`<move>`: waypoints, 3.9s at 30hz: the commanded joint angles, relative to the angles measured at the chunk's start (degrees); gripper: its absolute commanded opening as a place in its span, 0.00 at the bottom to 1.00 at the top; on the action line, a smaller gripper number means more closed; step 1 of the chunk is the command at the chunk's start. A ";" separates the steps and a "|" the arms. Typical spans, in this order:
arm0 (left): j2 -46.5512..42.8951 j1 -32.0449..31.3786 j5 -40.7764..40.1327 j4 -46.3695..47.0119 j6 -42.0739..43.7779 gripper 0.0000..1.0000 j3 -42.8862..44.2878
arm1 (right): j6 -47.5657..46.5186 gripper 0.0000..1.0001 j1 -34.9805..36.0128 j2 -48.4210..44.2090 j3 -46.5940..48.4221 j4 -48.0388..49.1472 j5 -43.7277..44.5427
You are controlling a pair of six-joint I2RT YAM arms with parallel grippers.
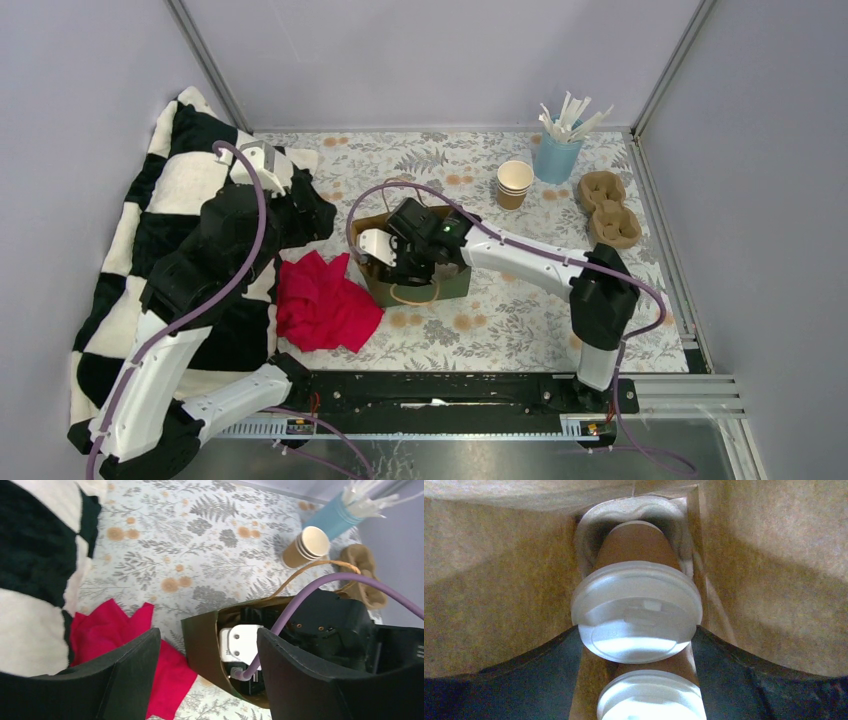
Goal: Pack the takeout coffee
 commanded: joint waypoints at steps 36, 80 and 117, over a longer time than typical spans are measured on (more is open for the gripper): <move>-5.37 -0.10 -4.69 -4.60 0.80 0.75 0.77 | 9.62 1.00 -0.17 9.00 15.43 -12.33 -2.71; 2.08 -0.11 8.66 0.54 -1.23 0.70 -2.93 | 25.40 1.00 0.57 -15.02 23.58 -10.65 8.02; -2.90 -0.11 2.49 -1.74 0.64 0.72 -4.42 | 49.72 0.67 -59.12 10.82 50.29 -10.13 19.30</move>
